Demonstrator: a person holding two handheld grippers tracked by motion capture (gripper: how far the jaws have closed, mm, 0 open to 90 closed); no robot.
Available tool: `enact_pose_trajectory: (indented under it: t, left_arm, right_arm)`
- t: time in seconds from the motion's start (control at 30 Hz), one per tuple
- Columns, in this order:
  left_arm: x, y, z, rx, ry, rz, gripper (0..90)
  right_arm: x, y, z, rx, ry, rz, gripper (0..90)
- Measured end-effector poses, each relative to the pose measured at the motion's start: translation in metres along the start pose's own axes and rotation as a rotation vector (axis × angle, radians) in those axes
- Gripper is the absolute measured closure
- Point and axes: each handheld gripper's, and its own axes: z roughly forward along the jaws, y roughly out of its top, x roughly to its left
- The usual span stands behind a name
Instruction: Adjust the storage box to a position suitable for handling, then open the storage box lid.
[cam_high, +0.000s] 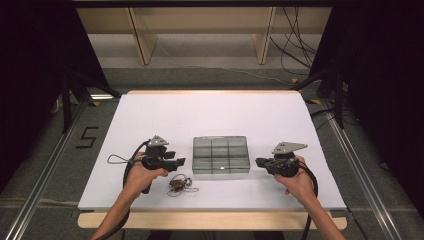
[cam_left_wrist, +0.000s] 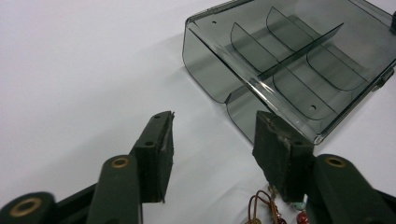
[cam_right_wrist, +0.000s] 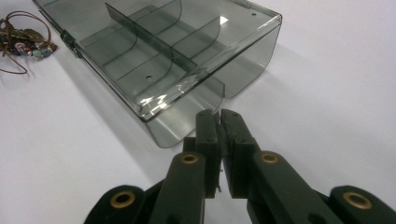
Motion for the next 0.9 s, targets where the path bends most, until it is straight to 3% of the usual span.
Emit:
enact_pose_trajectory:
  t: [0.03,0.07,0.1,0.17,0.23,0.27,0.4,0.47,0.5,0.53,0.57,0.6,0.67,0.73,0.77,0.9]
  left_arm:
    - [0.001,0.000,0.000,-0.004,0.007,0.004,44.8]
    - [0.003,0.000,-0.002,0.010,-0.008,0.020,43.5]
    - [0.003,0.000,-0.002,0.001,-0.008,0.006,41.3]
    - [0.004,0.000,-0.003,-0.008,-0.012,-0.008,40.2]
    - [0.006,0.001,-0.004,-0.014,-0.010,-0.005,37.5]
    - [0.005,0.002,-0.005,-0.014,-0.008,-0.009,36.9]
    - [0.005,0.003,-0.007,-0.004,-0.017,-0.015,31.7]
    - [0.005,0.004,-0.008,0.000,-0.018,-0.006,30.6]
    - [0.004,0.004,-0.008,0.001,-0.011,-0.015,30.6]
    - [0.004,0.004,-0.008,-0.002,-0.018,-0.014,30.0]
    - [0.001,0.005,-0.008,-0.003,-0.025,-0.030,29.0]
    - [0.001,0.005,-0.008,-0.002,-0.023,-0.021,28.7]
    - [0.000,0.006,-0.008,-0.007,-0.028,-0.015,28.2]
    - [-0.001,0.007,-0.009,-0.014,-0.024,-0.005,27.7]
    - [-0.001,0.007,-0.010,-0.018,-0.025,-0.006,27.7]
    - [-0.002,0.007,-0.011,-0.025,-0.024,0.006,27.4]
  right_arm:
    - [-0.001,0.000,-0.002,0.002,0.009,-0.012,86.8]
    - [0.002,-0.001,-0.002,0.002,0.007,0.007,86.8]
    - [0.000,-0.001,-0.003,-0.004,0.007,-0.018,86.8]
    - [0.002,-0.001,-0.004,-0.004,0.007,-0.013,86.8]
    - [0.004,-0.001,-0.004,-0.009,0.027,-0.037,86.8]
    - [0.006,-0.001,-0.005,-0.004,0.022,-0.014,86.8]
    - [0.009,-0.002,-0.008,-0.013,0.026,-0.029,86.8]
    - [0.012,-0.002,-0.009,-0.013,0.030,-0.012,86.8]
    - [0.011,-0.002,-0.009,-0.017,0.024,-0.034,86.8]
    - [0.014,-0.003,-0.010,-0.011,0.037,-0.010,86.8]
    - [0.013,-0.003,-0.012,-0.013,0.049,-0.033,86.8]
    - [0.016,-0.004,-0.013,-0.013,0.039,-0.005,86.8]
    - [0.016,-0.005,-0.014,-0.023,0.035,-0.029,86.8]
    - [0.018,-0.006,-0.015,-0.018,0.039,-0.018,86.8]
    - [0.016,-0.005,-0.015,-0.015,0.043,-0.039,86.8]
    - [0.018,-0.006,-0.014,-0.021,0.031,-0.042,86.8]
